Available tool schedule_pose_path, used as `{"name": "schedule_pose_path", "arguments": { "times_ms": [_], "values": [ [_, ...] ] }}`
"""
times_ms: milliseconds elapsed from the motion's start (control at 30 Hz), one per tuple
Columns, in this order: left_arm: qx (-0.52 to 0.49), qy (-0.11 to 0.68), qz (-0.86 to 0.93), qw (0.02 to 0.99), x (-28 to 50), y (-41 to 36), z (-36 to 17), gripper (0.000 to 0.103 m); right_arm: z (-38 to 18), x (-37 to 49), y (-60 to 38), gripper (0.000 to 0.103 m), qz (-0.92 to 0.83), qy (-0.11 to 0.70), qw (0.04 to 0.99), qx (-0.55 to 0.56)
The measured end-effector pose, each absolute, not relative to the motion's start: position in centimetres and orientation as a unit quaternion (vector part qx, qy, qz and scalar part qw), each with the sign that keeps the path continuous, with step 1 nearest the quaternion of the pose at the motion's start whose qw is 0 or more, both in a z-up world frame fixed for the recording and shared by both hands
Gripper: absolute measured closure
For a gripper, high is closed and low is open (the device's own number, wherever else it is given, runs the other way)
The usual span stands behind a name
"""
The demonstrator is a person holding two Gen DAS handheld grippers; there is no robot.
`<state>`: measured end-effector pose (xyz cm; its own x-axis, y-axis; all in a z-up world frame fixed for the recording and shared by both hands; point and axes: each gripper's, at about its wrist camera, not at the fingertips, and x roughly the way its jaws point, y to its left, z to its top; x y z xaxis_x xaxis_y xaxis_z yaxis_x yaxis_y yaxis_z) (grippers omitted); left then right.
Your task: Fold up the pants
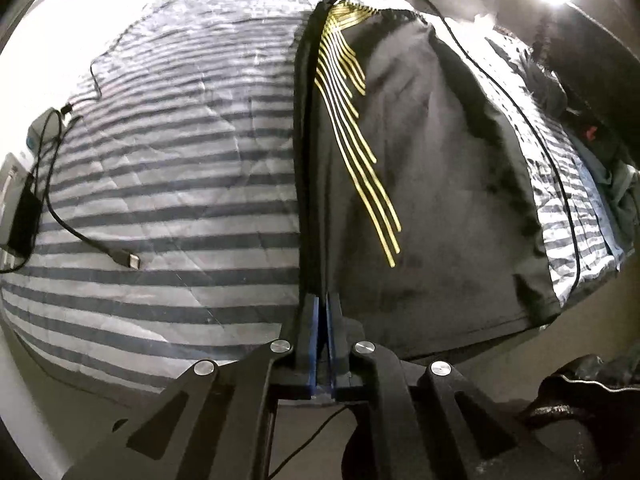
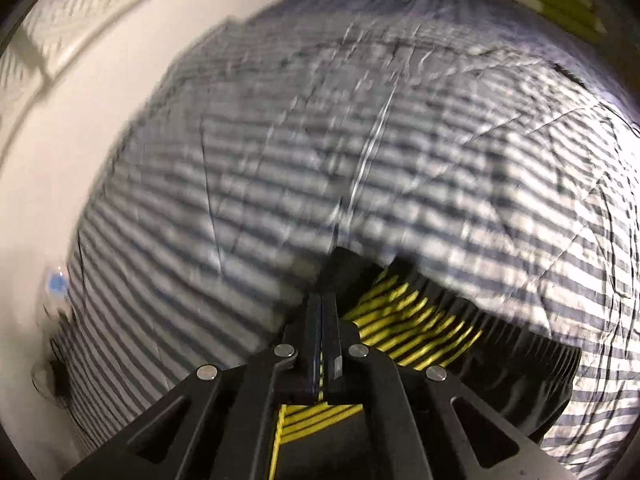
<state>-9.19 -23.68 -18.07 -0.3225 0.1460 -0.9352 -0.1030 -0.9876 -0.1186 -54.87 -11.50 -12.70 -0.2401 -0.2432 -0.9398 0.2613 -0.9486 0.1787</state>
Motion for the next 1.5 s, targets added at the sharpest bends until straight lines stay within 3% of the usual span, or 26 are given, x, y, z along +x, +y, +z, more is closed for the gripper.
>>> {"name": "schedule_pose_path", "arguments": {
  "times_ms": [133, 300, 400, 467, 767, 1067, 1200, 1333, 1400, 1433, 1500],
  "values": [
    [-0.582, -0.019, 0.809, 0.084, -9.3, -23.4, -18.5, 0.100, -13.0, -55.2, -11.2, 0.087, -0.783, 0.022, 0.119, 0.611],
    [-0.586, -0.019, 0.806, 0.082, -9.4, -23.2, -18.6, 0.100, -13.3, -55.8, -11.7, 0.086, -0.782, 0.015, 0.109, 0.613],
    [-0.587, -0.014, 0.805, 0.084, -9.4, -23.0, -18.6, 0.100, -14.2, -55.9, -12.1, 0.088, -0.776, 0.035, 0.089, 0.624],
    [-0.587, -0.012, 0.805, 0.085, -9.6, -22.9, -18.6, 0.100, -14.2, -55.6, -11.8, 0.101, -0.780, 0.034, 0.091, 0.618],
    [-0.581, -0.019, 0.810, 0.084, -9.1, -23.2, -17.9, 0.101, -10.3, -54.5, -9.9, 0.102, -0.805, -0.033, 0.152, 0.572],
    [-0.589, -0.017, 0.805, 0.072, -8.6, -23.4, -18.4, 0.101, -14.5, -54.9, -14.0, 0.102, -0.787, -0.021, 0.182, 0.589],
    [-0.594, -0.030, 0.801, 0.065, -8.3, -23.8, -17.8, 0.097, -13.4, -54.4, -14.2, 0.099, -0.786, -0.007, 0.195, 0.586],
    [-0.580, -0.065, 0.810, 0.051, -8.1, -24.8, -15.8, 0.093, -8.5, -52.4, -10.5, 0.076, -0.808, -0.052, 0.211, 0.548],
    [-0.565, -0.066, 0.821, 0.048, -8.7, -25.1, -14.5, 0.092, -6.1, -50.0, -7.6, 0.075, -0.811, -0.073, 0.232, 0.532],
    [-0.558, -0.069, 0.825, 0.050, -9.1, -25.1, -13.9, 0.090, -5.4, -48.8, -6.3, 0.075, -0.813, -0.078, 0.238, 0.526],
    [-0.547, -0.082, 0.830, 0.066, -10.5, -25.1, -13.0, 0.075, -4.7, -45.3, -3.2, 0.074, -0.816, -0.074, 0.243, 0.519]
  ]
}}
